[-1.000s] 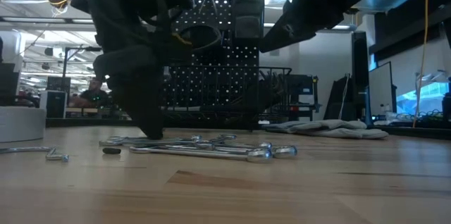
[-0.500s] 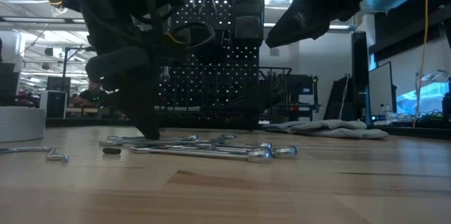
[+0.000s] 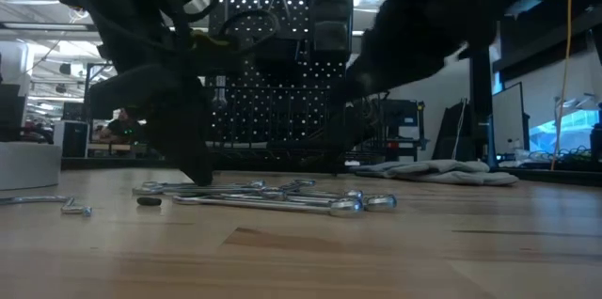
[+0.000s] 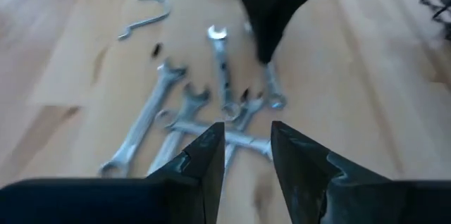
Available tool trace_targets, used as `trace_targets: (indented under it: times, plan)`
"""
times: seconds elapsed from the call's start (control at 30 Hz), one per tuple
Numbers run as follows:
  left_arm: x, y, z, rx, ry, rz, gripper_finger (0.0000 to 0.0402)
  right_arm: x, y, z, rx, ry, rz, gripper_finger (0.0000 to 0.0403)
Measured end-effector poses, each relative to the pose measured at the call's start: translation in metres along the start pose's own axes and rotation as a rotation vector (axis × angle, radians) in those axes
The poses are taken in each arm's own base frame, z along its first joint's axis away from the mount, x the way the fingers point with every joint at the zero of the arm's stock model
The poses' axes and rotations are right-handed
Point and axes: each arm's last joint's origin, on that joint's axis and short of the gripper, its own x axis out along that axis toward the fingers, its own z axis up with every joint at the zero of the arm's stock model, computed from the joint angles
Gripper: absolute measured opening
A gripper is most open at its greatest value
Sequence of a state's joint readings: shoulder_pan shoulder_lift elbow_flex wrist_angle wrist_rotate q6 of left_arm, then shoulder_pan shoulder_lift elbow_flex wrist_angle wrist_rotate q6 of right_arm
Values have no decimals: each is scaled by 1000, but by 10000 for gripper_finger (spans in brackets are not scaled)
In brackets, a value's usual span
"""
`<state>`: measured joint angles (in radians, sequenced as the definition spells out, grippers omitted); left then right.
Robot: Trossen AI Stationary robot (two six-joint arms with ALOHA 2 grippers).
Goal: Hang tools onto peg board
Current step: Hang the wrench on the peg board
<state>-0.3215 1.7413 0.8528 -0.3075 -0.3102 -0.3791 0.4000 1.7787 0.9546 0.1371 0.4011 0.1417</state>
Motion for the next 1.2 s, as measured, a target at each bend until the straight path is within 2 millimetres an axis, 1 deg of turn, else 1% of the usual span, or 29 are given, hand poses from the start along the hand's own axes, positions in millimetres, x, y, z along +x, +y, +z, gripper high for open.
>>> trace_targets:
  times: [0.2, 0.3, 0.43, 0.6, 0.7, 0.8, 0.97, 1.07, 1.2]
  plan:
    - [-9, 2, 2, 8, -32, 9, 2, 18, -20, 3, 20, -50, -43, 122]
    - [-9, 1, 2, 9, -35, 13, 2, 21, -27, 2, 28, -27, -4, 122]
    - [-10, -1, 2, 15, -39, 16, 2, 22, -27, 1, 23, -18, 56, 122]
    - [-10, -1, 2, 13, -44, 15, 1, 22, -28, -1, -106, 0, 47, 122]
    - [-10, -1, 3, 8, -47, 15, 1, 22, -28, 0, -140, -10, 43, 125]
    - [-10, -1, 3, -13, -50, 16, 0, 22, -30, 1, -142, -13, 40, 144]
    - [-11, -1, 4, -43, -60, 11, 5, 22, -30, 1, -145, -11, 39, 196]
    - [-11, -1, 4, -48, -60, 12, 25, 22, -30, 1, -144, -13, 39, 219]
    - [-11, -1, 4, -49, -61, 12, 66, 22, -30, 1, -143, -14, 41, 231]
